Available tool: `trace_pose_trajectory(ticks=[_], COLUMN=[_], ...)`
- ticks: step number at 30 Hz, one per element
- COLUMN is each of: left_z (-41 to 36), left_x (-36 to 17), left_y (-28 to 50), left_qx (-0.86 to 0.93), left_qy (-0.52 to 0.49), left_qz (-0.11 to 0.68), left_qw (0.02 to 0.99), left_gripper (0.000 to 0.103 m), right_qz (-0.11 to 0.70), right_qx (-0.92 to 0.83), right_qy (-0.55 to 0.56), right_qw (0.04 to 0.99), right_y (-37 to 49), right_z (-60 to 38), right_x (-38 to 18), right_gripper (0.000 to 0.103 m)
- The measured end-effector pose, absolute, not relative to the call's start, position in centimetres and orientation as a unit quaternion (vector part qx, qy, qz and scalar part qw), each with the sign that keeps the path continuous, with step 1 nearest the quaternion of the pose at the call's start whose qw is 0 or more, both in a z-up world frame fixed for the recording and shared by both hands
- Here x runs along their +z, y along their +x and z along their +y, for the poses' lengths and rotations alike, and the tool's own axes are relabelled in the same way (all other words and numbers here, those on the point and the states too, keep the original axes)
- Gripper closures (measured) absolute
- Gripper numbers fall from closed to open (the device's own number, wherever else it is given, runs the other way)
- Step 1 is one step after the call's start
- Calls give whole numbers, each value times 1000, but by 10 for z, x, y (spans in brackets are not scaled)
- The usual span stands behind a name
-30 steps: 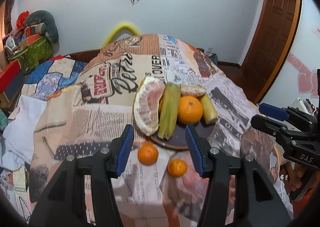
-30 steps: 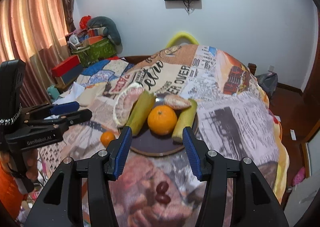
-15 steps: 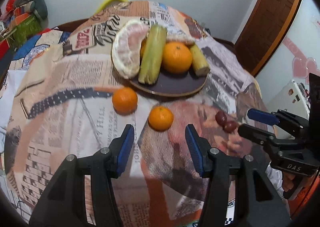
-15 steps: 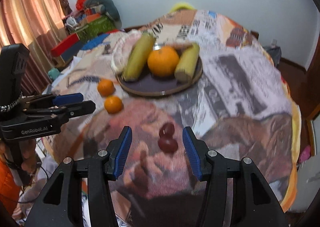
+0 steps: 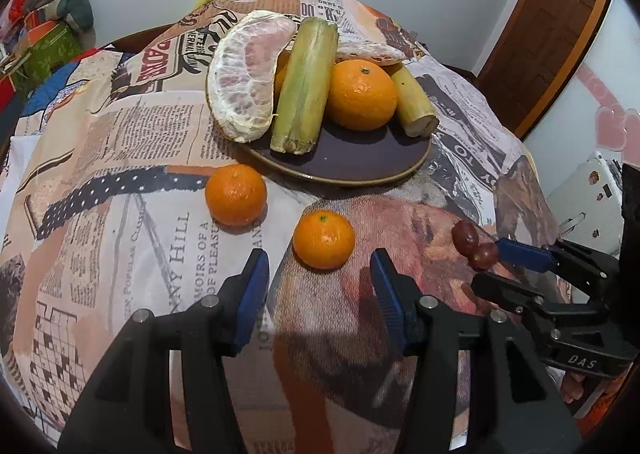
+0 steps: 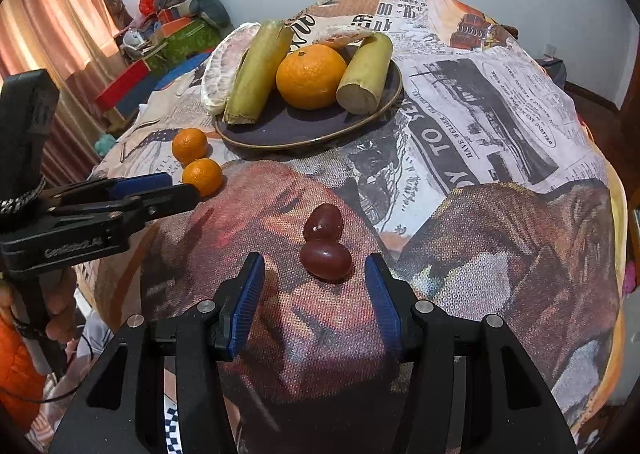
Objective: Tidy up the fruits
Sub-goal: 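Grasp a small orange with the left tool while right tool grasps a red date, then place the small orange and the date on the plate and open both tools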
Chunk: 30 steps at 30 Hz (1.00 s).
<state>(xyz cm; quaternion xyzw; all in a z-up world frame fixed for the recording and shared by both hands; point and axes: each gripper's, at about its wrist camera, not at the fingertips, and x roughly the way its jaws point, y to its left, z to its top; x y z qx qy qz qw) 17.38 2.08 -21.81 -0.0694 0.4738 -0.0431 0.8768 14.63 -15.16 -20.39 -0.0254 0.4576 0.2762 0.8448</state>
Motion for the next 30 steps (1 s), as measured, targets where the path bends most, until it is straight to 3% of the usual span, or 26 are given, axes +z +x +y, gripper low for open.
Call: trace_pose_trajectory(ticks=[4, 6, 30], left_z=[16, 15, 5], left_x=[-220, -223, -175], left_y=[182, 185, 184], left_qx=[-42, -38, -62], left_qy=[-57, -56, -46], left_qz=[474, 477, 419], left_qw=[878, 876, 905], left_gripper=[58, 67, 69], right_qz=[457, 457, 397], right_qx=[275, 273, 288], right_qy=[-25, -25, -4], right_qw=[846, 846, 872], right_y=[148, 150, 172], right_z=[-153, -154, -152], right_x=[-205, -205, -159], right_gripper=[73, 78, 79])
